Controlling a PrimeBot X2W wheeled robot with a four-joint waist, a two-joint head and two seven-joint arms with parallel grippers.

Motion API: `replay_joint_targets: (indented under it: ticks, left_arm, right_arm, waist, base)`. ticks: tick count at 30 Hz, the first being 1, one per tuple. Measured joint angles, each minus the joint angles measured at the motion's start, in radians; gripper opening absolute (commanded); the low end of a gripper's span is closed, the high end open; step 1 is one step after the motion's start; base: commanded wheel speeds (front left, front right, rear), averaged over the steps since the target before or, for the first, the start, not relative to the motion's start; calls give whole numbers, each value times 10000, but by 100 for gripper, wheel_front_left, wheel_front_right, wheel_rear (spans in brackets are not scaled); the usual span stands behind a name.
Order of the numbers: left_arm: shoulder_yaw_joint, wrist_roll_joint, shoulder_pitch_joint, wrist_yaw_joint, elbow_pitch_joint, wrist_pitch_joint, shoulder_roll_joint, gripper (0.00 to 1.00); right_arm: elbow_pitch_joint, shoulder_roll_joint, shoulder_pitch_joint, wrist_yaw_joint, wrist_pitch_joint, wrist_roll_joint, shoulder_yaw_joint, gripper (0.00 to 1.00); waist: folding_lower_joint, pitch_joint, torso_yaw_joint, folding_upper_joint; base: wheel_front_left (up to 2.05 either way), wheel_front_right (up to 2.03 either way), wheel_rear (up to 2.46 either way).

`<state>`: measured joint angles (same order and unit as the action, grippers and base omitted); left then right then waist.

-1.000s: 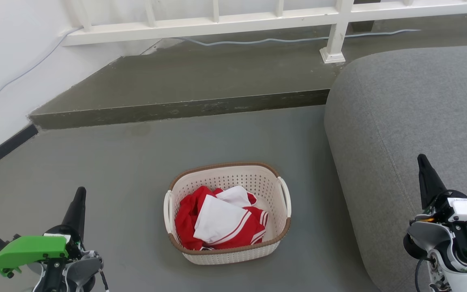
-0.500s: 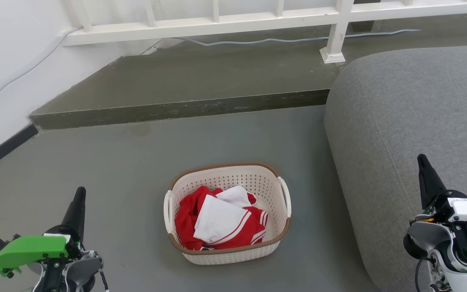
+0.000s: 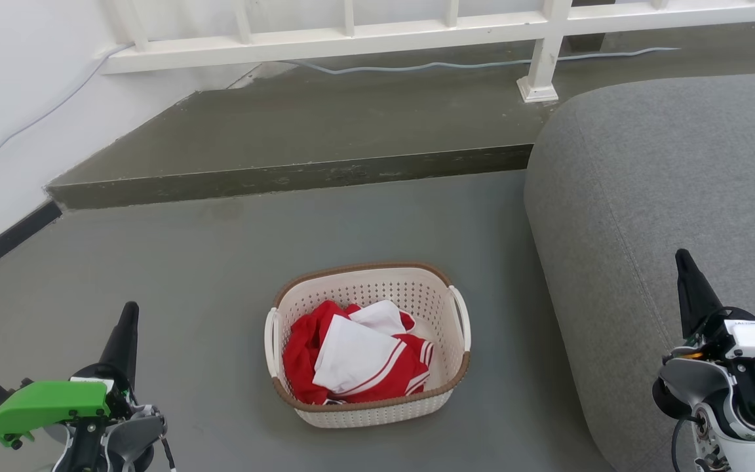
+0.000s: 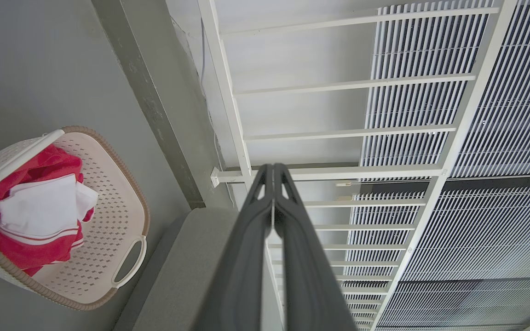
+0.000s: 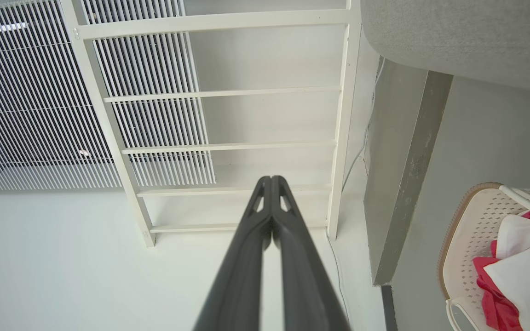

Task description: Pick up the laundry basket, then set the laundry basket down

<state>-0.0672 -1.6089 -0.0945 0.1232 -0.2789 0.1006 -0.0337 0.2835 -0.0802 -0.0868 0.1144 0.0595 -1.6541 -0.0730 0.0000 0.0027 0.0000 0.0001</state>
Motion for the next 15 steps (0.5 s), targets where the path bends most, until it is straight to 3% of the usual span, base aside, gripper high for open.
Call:
replay_joint_targets:
  ticks: [15]
  left_arm:
    - [-6,0,1,0,8,0,0,0]
  right_arm:
    - [2,4,0,2,0,0,-12,0]
  waist:
    - [0,0,0,0]
  base:
    - [0,0,0]
